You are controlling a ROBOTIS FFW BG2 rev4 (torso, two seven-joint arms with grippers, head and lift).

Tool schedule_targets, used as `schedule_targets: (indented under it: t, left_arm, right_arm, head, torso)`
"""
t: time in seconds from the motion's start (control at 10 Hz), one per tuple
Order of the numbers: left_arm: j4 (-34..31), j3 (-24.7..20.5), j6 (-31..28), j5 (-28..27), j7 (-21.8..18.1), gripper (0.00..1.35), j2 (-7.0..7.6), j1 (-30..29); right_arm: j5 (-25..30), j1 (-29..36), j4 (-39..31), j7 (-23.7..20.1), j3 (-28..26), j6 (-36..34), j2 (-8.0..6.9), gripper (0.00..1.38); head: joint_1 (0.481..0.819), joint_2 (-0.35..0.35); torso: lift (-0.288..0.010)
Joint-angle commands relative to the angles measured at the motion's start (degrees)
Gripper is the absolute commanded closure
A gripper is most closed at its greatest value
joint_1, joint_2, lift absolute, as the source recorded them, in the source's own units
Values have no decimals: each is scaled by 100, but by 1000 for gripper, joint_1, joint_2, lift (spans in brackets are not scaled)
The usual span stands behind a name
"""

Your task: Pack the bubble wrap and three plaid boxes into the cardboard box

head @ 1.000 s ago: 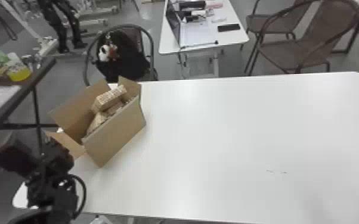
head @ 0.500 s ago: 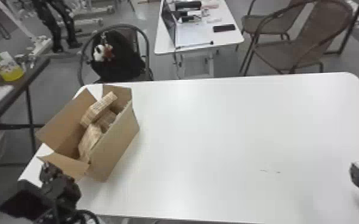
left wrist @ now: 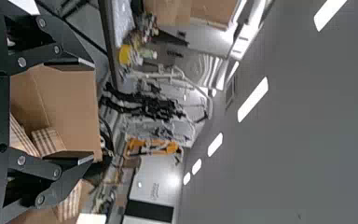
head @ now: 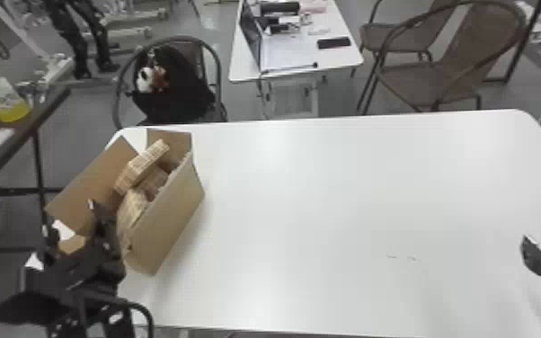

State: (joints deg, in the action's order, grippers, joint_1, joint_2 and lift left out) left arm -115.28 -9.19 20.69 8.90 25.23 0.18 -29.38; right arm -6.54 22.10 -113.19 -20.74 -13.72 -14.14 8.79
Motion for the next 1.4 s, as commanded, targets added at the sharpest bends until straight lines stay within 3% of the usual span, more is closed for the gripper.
schedule_targets:
  t: [0.0,0.1,0.2,0.4,0.6,0.8,1.3]
  left_arm:
    - [-258,145,49,-283,-615,79,-32,64]
    - [-285,339,-224,-240,-1389,94,-32,72]
    - [-390,506,-742,-363,-1749,94,-32,-130]
    - [-390,831,-1006,-705,-1802,94,-32,-798]
    - [-364,919,-1032,-1074,-1758,98,-32,-1343]
    - [-241,901,-724,-1162,-1749,98,-32,-1694]
    - [-214,945,-681,-1110,-1652,98,-32,-1721]
  right_arm:
    - [127,-4,-335,-9,36,-98,0,251]
    - [92,22,-485,-62,124,-98,0,251]
    - [276,119,-722,-97,264,-159,0,251]
    - [294,382,-810,-97,519,-98,-18,251]
    - [329,883,-872,-71,388,192,-281,251]
    - [470,1305,-1109,-80,300,192,-352,251]
    - [461,1244,-1012,-80,308,306,-413,251]
  head:
    - [695,136]
    - [695,96]
    - [695,73]
    - [695,34]
    - [695,21]
    - [695,6]
    - [695,2]
  torso:
    - [-132]
    - [-132]
    - [-132]
    - [-132]
    - [-132]
    - [-132]
    - [-132]
